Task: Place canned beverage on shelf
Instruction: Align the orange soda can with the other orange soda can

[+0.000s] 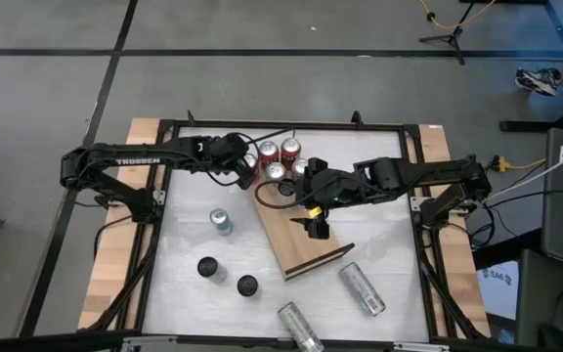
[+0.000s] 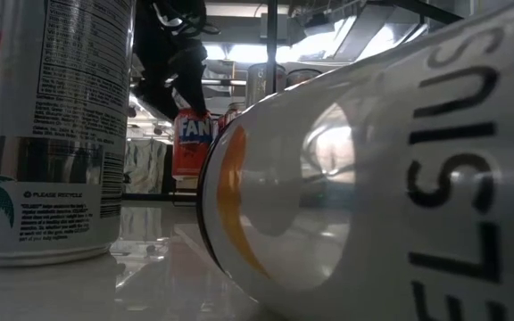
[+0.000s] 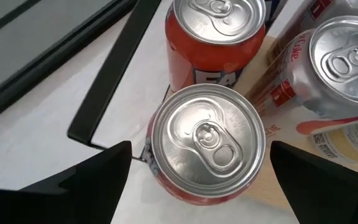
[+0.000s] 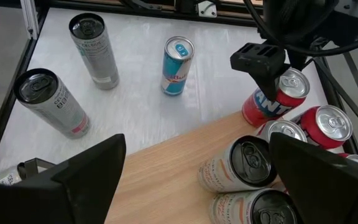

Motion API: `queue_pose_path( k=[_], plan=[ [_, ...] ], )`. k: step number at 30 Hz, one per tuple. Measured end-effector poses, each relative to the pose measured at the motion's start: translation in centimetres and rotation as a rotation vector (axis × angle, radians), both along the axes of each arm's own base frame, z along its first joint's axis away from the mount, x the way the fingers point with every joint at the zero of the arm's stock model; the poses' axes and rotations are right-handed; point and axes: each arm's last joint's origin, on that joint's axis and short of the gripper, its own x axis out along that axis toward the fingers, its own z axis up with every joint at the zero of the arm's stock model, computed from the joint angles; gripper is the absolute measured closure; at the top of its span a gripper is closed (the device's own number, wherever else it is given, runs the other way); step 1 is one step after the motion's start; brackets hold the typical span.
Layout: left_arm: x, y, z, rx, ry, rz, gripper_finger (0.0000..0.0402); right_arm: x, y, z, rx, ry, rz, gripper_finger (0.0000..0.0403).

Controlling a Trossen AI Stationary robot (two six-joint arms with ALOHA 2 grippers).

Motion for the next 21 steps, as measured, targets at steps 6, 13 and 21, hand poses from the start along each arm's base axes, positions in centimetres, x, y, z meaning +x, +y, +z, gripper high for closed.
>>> queue_pose_path(
  k=[6, 13, 21],
  plan=[
    [0.4, 0.1, -0.1, -0.007, -0.024, 0.002, 0.0026, 0.0, 0.0, 0.0, 0.0, -0.001, 0.0, 0.001],
    [0.9, 0.2, -0.4, -0.005, -0.028, 0.004, 0.0026, 0.0, 0.0, 0.0, 0.0, -0.001, 0.0, 0.0011],
    [1.5, 0.4, -1.7, -0.017, 0.018, 0.004, 0.0048, 0.0, 0.0, 0.0, 0.0, 0.0, 0.0, 0.0011]
  ],
)
